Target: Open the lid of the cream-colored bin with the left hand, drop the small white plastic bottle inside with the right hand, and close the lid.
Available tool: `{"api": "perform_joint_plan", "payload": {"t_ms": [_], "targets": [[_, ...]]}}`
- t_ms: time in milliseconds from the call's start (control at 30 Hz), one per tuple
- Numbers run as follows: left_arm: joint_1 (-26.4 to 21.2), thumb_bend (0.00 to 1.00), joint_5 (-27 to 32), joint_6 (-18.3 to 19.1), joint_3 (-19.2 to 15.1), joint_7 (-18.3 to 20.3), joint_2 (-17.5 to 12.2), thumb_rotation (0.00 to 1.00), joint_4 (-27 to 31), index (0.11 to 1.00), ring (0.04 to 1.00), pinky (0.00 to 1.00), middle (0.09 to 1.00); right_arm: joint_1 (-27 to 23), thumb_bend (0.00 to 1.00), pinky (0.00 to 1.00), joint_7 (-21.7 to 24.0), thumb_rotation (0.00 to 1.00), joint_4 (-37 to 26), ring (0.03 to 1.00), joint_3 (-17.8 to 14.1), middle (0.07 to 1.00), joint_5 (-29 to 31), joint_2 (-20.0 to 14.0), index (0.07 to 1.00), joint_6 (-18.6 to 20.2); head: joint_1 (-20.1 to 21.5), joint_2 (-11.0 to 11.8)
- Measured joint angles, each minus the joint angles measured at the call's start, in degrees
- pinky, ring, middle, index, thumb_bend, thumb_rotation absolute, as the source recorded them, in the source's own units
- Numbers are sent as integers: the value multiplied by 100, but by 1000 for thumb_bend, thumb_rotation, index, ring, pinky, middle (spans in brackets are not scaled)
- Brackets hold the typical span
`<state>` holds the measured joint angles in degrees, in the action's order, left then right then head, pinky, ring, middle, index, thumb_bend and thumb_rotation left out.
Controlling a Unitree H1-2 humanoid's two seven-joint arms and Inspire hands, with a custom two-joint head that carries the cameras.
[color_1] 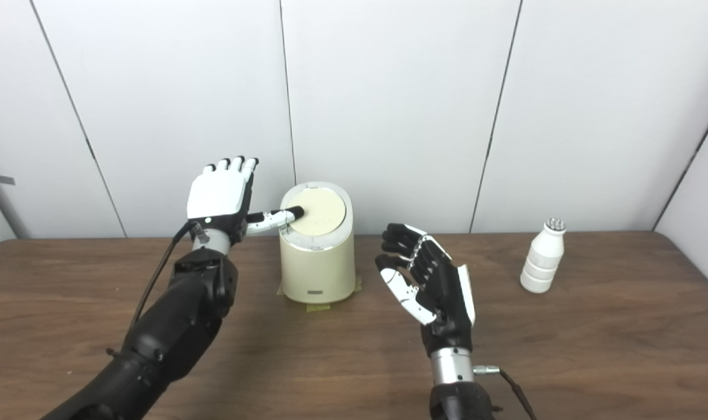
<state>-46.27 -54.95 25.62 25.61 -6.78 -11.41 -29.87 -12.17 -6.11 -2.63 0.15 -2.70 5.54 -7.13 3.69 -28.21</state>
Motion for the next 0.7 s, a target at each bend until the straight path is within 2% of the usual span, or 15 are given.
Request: {"api": "perform_joint_plan", "payload": {"t_ms": [467,633,700], "targets": [[-64,865,-1,-16,85,49,114,1000,-28,1000,1000,1000,1000,-2,304,607,-10,358,-1,686,15,693,-27,73,674,13,61,0],[-114,937,-12,-42,166,51,121,995,-208,1000,1000,1000,1000,-3,301,609,-20,352,-1,688,15,695,-60,79,675,12,62,0],[-116,953,-20,-44,225,39,108,961,-237,1000,1000,1000,1000,-3,302,611,-22,352,-1,688,15,696,-63,80,676,13,70,0]]}}
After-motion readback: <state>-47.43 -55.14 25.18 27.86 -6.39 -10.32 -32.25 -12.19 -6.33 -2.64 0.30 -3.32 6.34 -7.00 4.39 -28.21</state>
